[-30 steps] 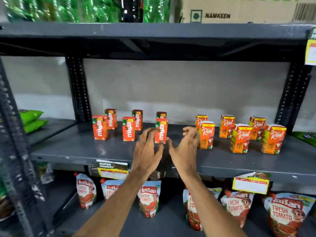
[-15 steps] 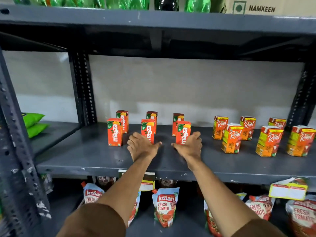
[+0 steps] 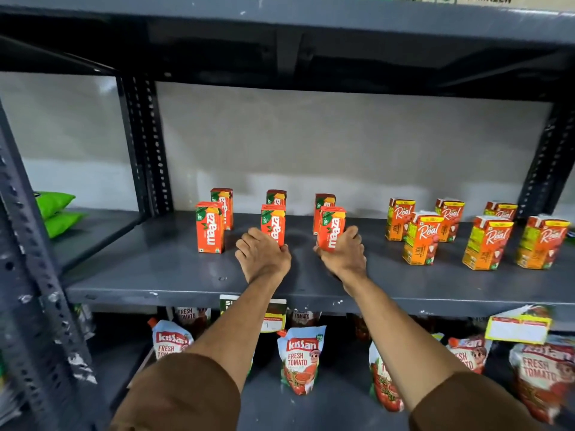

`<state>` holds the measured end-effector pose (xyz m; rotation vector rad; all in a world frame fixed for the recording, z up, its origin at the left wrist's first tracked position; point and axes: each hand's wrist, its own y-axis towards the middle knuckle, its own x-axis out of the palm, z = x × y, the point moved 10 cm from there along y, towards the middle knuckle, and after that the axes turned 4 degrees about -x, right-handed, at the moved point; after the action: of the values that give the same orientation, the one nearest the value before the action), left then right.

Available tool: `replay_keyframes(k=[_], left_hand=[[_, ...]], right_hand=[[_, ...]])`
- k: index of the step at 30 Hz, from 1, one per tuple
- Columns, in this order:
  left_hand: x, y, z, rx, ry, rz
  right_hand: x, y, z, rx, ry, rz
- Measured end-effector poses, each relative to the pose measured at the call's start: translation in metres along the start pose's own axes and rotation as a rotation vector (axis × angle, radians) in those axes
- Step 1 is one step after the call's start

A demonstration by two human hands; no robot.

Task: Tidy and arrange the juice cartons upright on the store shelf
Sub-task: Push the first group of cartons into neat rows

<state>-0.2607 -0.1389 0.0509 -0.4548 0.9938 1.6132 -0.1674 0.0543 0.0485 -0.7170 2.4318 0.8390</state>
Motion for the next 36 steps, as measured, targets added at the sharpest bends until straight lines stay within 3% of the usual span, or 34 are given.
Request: replay_keyframes(k=[26, 28, 31, 34, 36], left_hand=[[-0.009, -0.011, 0.004, 0.03, 0.008, -0.039], [-0.019, -0.016, 0.004, 0.02, -0.081, 0.008], [-0.049, -0.026, 0.0, 0.107, -0.348, 0.162], [-0.071, -0.025, -0.015, 0.23, -0.408, 0.194], [-0.084, -0.01, -0.043, 0.189, -0.388, 0.2]], right_hand=[[-0.001, -0.011, -0.004, 0.03, -0.063, -0.062], [-0.02, -0.022, -0.027, -0.113, -0.034, 0.08], [-0.039, -0.058, -0.084, -0.478, 0.091, 0.267], [-0.021, -0.083, -0.125, -0.576, 0.26, 0.241], [0.003, -0.09, -0.149, -0.554, 0.354, 0.174]])
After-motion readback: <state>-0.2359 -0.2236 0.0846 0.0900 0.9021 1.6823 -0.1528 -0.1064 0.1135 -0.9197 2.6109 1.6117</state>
